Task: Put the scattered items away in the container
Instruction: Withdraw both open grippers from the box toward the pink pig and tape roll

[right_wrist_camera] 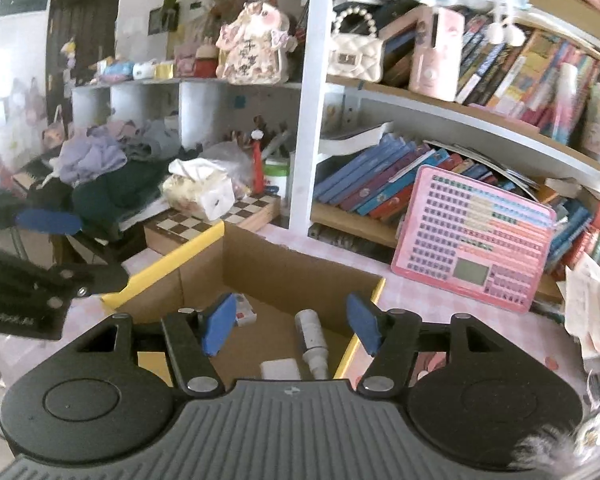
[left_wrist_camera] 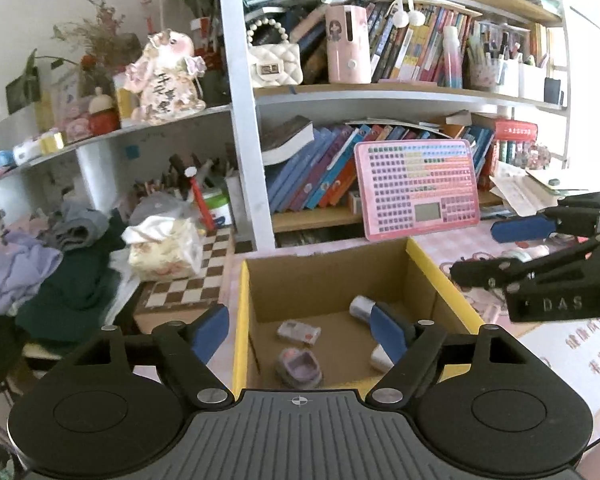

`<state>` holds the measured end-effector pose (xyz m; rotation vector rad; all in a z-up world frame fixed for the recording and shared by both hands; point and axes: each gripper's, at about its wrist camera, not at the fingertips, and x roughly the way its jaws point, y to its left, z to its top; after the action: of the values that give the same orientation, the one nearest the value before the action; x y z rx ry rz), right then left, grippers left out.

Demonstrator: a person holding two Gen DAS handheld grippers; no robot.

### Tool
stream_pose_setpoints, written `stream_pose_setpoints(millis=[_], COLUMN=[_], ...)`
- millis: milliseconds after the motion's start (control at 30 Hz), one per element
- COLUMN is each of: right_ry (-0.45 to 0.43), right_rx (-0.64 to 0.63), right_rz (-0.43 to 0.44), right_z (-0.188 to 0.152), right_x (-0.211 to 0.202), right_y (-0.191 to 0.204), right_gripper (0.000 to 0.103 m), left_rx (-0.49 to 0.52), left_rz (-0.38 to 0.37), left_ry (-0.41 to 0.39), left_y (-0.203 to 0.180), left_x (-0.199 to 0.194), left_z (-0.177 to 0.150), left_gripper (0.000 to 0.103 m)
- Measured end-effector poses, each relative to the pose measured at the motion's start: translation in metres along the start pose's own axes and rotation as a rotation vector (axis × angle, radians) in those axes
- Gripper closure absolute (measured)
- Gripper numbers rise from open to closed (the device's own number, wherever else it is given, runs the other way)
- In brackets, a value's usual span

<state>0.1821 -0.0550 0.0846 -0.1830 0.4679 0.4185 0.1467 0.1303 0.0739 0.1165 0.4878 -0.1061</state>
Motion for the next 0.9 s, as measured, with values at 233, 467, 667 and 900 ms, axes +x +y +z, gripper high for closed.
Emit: stream_pose_setpoints(millis=[233,467,667,900], right_ry=[0.018,0.040,0.032,0.097], right_rx=[0.022,0.028,0.059,0.087], right_rz=[-0.080,-0.137,-0.177,-0.235], right_z=[-0.038,-0.064,-0.085,-0.117], right_x=[-0.039,-0.063,-0.077,-0.089], right_y=[0.021,0.060,0.083,0.087], right_gripper=[0.039,0.037,0.031,0.027], left_rx=[-0.061,-0.010,-0.029,-0.014], left_rz=[0.010,0.013,0.029,-0.012], left_ry=[0.045,0.076,0.065,0.123], left_y=[-0.008,-0.012,-0.013,-0.023], left_x=[-0.036,-0.058,-0.075,-0.072], left_z=[-0.049,-0.073,-0.089,-0.107], left_gripper=[0.021,0.021,0.015,0.015])
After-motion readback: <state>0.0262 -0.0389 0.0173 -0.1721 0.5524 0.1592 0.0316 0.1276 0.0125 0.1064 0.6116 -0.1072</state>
